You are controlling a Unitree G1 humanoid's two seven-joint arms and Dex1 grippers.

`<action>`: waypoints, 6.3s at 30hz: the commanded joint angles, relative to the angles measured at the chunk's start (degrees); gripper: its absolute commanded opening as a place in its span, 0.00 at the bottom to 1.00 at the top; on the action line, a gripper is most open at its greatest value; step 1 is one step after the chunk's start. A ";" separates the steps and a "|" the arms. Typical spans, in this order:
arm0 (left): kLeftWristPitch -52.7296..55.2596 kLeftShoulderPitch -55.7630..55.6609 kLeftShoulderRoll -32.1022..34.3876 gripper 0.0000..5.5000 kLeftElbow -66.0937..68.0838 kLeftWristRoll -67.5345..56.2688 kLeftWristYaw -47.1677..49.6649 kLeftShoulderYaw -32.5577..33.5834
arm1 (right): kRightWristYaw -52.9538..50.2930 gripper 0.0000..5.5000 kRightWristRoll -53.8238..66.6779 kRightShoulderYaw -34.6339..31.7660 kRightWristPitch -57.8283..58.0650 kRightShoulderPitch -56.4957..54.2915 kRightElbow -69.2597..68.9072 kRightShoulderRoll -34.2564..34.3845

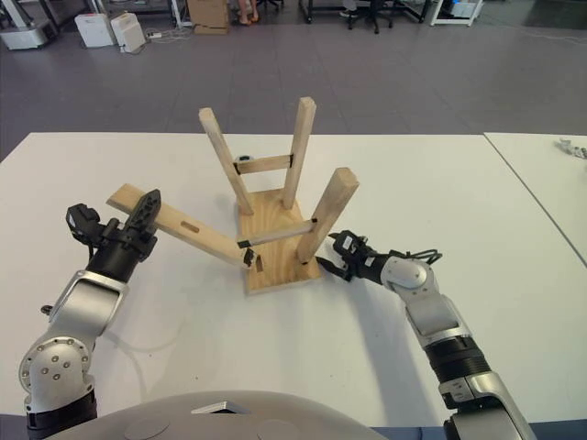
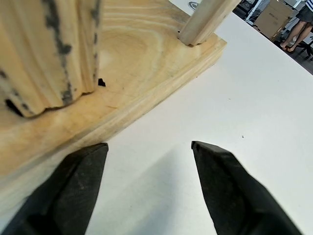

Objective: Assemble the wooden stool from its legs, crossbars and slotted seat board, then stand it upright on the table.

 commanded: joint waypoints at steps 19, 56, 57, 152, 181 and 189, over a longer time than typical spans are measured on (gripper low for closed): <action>7.75 -0.10 2.93 0.19 -3.66 23.43 10.74 -11.72 | 6.10 0.58 6.42 0.21 1.04 6.81 -12.67 2.41; 14.83 -6.52 0.41 0.19 -7.20 46.03 5.58 -21.81 | -30.64 0.58 19.42 14.69 57.56 -38.31 -47.91 3.23; 14.79 -6.56 0.21 0.19 -7.12 46.18 5.35 -21.78 | -32.19 0.58 15.12 18.61 57.89 -38.66 -46.75 1.59; -8.78 -22.45 10.79 0.75 29.69 31.88 -47.03 -24.34 | -9.39 0.58 27.37 -17.98 25.28 -3.69 -20.84 7.57; -15.95 4.18 35.49 0.75 30.01 45.87 -52.89 -3.28 | 11.13 0.58 27.36 -4.50 24.61 6.99 -23.20 -2.91; -11.60 17.68 50.50 0.75 12.95 46.50 -71.26 -4.34 | -0.91 0.58 11.24 -7.93 5.24 -17.00 23.01 3.56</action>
